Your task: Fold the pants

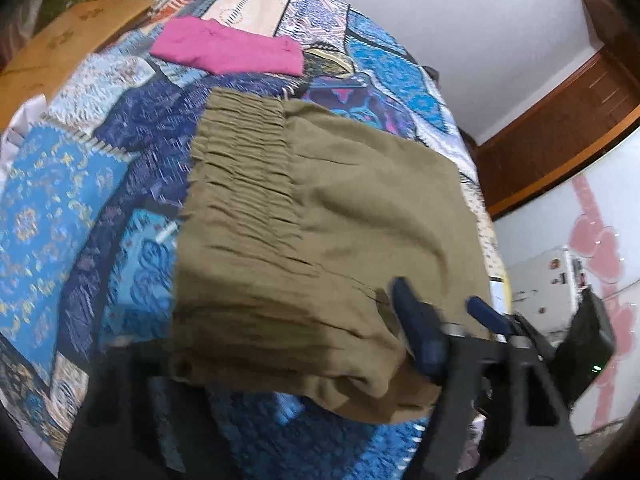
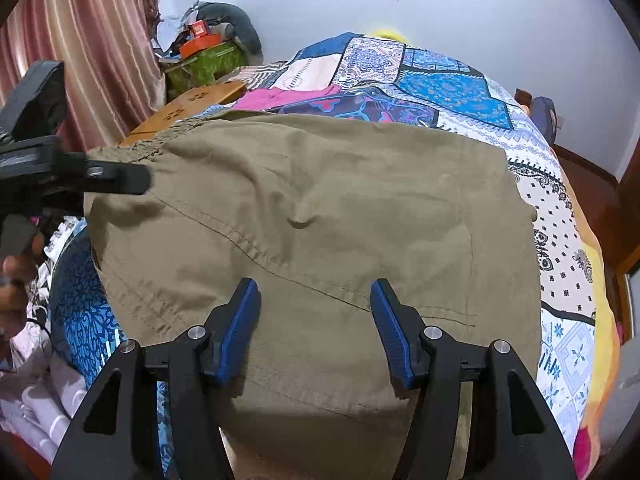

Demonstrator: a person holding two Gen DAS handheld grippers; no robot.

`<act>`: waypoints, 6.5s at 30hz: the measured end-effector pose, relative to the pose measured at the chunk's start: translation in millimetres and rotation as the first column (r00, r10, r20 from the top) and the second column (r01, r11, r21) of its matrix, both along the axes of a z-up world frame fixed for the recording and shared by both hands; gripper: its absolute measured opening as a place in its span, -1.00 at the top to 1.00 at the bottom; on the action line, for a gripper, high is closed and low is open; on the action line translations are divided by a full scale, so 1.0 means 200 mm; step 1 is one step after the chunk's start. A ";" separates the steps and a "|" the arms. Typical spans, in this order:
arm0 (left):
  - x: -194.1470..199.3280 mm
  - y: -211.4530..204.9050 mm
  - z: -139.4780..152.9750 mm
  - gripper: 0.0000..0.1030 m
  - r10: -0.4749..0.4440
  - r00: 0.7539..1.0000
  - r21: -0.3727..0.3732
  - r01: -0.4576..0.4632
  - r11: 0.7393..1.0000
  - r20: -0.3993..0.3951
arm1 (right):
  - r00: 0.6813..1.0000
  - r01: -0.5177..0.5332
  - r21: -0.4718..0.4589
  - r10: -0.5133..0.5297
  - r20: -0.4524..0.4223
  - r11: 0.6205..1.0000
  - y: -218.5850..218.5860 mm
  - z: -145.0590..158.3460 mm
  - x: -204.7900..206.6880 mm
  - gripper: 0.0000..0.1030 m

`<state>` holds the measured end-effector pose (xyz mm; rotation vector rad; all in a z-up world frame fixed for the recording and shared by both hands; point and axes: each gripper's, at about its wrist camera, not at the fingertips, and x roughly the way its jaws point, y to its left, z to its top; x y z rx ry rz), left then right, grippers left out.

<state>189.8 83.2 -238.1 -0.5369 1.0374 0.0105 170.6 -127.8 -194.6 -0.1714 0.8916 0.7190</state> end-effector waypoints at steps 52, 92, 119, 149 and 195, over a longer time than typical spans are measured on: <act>0.17 -0.87 0.20 0.44 -0.452 0.890 0.457 0.379 0.804 0.057 | 0.985 0.142 0.069 -0.134 -0.109 0.987 -0.28 0.01 0.00 -0.06; -0.11 -0.32 0.08 -0.62 -0.424 0.904 0.485 0.392 0.782 -0.048 | 0.986 0.145 0.163 -0.128 -0.111 0.976 -0.22 0.01 0.01 -0.27; 1.06 -0.11 -0.18 0.05 -0.338 0.936 0.202 0.352 0.914 -0.098 | 0.994 0.066 0.167 -0.050 -0.098 0.984 -0.31 -0.01 0.10 -0.27; 0.18 -0.06 0.04 1.00 -0.331 0.943 0.355 0.326 0.876 -0.048 | 0.953 0.301 0.068 -0.301 0.003 0.951 -0.46 0.15 0.08 -0.32; 0.29 0.07 0.13 0.99 -0.298 0.955 0.497 0.264 0.827 -0.011 | 0.938 0.343 0.083 -0.346 0.025 0.936 -0.49 0.05 0.20 -0.28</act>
